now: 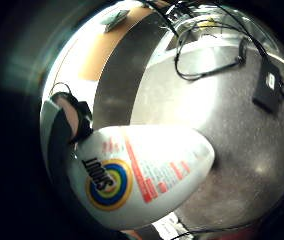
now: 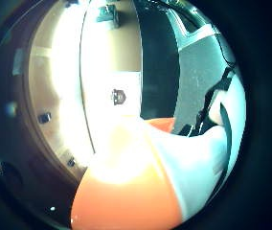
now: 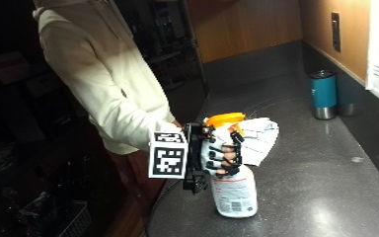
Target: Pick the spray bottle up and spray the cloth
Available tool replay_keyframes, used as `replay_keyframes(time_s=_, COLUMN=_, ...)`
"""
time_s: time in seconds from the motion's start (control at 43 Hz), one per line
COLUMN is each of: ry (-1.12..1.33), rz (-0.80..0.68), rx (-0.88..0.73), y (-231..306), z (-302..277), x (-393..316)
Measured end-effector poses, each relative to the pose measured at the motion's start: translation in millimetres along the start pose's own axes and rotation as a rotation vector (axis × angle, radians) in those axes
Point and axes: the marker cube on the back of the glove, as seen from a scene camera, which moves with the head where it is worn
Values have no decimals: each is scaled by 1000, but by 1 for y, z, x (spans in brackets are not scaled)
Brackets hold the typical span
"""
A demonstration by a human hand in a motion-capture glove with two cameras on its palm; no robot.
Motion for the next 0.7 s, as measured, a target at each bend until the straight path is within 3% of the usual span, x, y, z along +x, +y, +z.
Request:
replay_keyframes(time_s=0.14, ry=135, rz=-143, rx=-221, y=6, z=21, x=-20)
replay_keyframes(time_s=0.256, ry=319, rz=-347, rx=-488, y=14, z=40, x=-55)
replay_keyframes(time_s=0.442, ry=631, rz=-583, rx=-840, y=74, z=69, x=-104)
replay_keyframes(time_s=0.581, ry=868, rz=-763, rx=-983, y=120, z=79, x=-136)
replay_keyframes(time_s=0.698, ry=1118, rz=-953, rx=-1004, y=157, z=83, x=-153)
